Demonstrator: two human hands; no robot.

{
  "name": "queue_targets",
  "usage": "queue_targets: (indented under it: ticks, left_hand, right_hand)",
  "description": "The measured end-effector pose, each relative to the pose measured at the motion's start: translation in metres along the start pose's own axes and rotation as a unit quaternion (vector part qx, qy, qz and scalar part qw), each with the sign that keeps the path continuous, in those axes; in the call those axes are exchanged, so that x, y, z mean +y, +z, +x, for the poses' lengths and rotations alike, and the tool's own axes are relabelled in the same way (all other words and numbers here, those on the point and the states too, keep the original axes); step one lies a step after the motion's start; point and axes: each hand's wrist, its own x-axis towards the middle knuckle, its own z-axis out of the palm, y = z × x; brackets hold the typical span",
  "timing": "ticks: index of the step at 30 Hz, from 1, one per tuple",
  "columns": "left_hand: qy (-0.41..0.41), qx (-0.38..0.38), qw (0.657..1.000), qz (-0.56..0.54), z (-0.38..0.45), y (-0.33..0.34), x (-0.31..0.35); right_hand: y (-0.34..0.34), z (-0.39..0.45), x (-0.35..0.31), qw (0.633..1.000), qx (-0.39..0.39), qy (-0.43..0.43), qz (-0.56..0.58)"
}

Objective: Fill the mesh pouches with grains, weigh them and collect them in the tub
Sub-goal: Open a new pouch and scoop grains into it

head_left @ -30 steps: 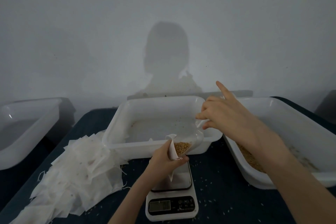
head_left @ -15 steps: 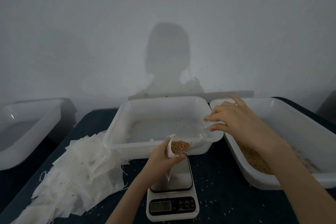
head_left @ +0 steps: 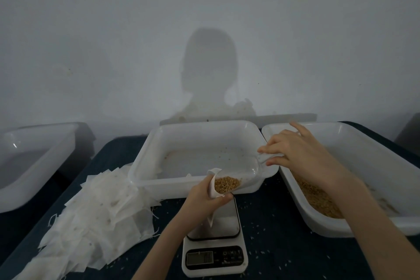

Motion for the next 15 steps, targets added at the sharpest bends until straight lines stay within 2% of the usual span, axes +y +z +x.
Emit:
queue_targets:
  ticks: [4, 8, 11, 15]
  left_hand:
    - [-0.003, -0.009, 1.000, 0.007, 0.000, 0.002, -0.001]
    - [-0.002, 0.001, 1.000, 0.023, -0.001, 0.005, 0.000]
    - [0.004, 0.007, 1.000, 0.026, -0.001, 0.003, 0.001]
    - [0.012, 0.005, 0.999, 0.029, -0.001, -0.002, 0.002]
  right_hand:
    - [-0.013, 0.009, -0.007, 0.998, -0.022, -0.022, -0.057]
    - [-0.021, 0.016, -0.013, 0.994, 0.002, -0.045, -0.100]
    - [-0.019, 0.017, -0.011, 0.995, 0.015, -0.047, -0.082]
    - [0.000, 0.014, 0.001, 0.999, 0.013, -0.032, 0.001]
